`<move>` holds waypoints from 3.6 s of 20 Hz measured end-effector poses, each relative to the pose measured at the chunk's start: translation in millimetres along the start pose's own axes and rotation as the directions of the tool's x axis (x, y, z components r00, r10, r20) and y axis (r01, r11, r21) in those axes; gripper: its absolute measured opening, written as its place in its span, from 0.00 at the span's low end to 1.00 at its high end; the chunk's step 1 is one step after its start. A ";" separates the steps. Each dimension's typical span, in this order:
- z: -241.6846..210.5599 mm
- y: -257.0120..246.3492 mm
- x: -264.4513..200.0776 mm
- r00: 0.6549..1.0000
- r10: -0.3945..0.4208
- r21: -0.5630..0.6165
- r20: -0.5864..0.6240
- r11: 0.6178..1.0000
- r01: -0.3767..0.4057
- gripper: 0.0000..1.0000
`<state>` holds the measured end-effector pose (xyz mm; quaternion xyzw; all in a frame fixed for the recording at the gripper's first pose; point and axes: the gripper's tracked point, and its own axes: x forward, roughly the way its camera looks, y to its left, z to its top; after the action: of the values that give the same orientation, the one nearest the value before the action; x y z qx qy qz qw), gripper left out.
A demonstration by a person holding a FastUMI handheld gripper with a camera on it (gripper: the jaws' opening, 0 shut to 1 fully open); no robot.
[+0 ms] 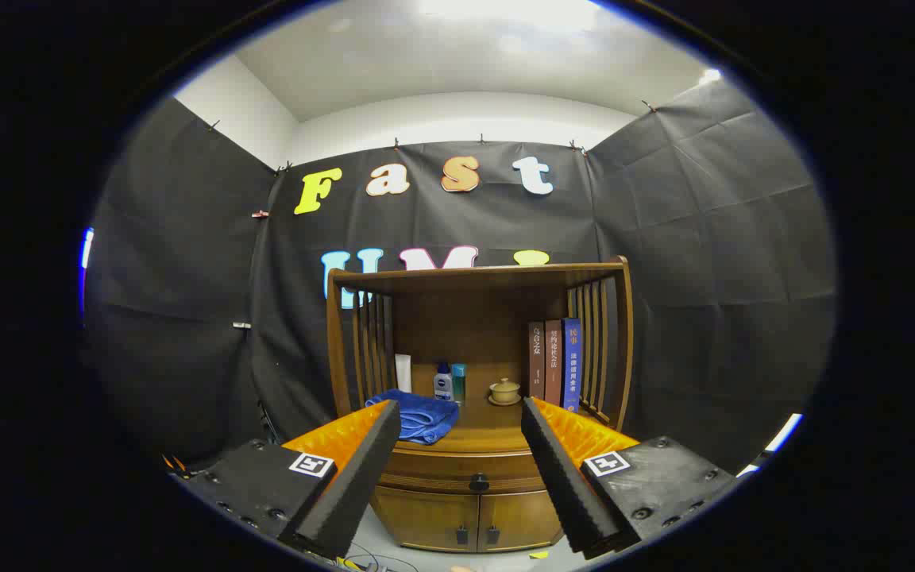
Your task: Pull open the drawer, take out the items inside it, and place them on the countertop above the cabinet.
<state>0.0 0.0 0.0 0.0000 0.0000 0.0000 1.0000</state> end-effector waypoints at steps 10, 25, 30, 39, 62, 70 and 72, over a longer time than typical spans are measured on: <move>-4.3 -2.6 -2.7 1.000 -0.015 -0.016 -0.020 1.000 0.015 0.99; -21.0 -1.3 9.7 0.999 -0.018 0.003 -0.027 1.000 0.018 0.99; -60.9 3.4 32.2 0.997 -0.005 0.006 -0.071 1.000 0.005 0.99; -169.6 3.8 106.2 0.980 -0.025 0.014 -0.195 1.000 0.028 0.99; -347.3 -31.2 187.2 0.875 -0.086 -0.041 -0.476 0.996 0.075 0.52; -349.8 -31.9 187.1 0.868 -0.099 -0.061 -0.487 0.995 0.079 0.33; -348.6 -30.9 182.1 0.865 -0.099 -0.059 -0.491 0.995 0.080 0.33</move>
<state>182.1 -30.9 -348.6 -0.0182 0.2552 -0.0463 0.9656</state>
